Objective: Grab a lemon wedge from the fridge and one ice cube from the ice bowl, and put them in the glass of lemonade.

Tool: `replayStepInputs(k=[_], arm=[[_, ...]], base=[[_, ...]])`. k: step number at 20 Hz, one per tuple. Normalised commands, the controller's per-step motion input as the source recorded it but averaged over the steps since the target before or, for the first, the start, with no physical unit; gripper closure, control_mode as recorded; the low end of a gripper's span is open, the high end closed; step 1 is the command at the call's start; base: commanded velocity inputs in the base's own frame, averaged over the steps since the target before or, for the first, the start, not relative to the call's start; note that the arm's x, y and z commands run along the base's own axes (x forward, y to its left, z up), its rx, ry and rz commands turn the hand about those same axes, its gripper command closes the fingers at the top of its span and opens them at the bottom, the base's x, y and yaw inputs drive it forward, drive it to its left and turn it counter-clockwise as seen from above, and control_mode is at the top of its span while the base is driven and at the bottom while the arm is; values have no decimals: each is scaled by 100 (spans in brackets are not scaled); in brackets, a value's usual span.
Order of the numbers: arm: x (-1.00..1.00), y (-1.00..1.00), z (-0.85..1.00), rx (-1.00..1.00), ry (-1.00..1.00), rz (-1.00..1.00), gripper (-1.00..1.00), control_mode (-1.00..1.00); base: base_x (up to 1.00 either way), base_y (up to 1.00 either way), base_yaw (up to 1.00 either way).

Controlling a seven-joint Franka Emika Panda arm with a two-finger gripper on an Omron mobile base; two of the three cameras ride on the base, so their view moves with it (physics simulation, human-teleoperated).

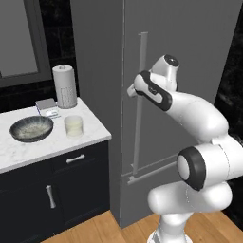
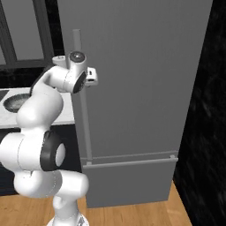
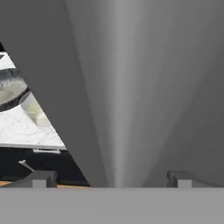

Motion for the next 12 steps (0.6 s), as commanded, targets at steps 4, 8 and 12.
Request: replayStepInputs(k=[4, 8, 12], arm=[[23, -3, -15, 0, -1, 0, -100, -100], [51, 0, -21, 0, 0, 0, -100, -100], [41, 1, -22, 0, -2, 0, -100, -100]], base=[[0, 0, 0], [0, 0, 0], [0, 0, 0]])
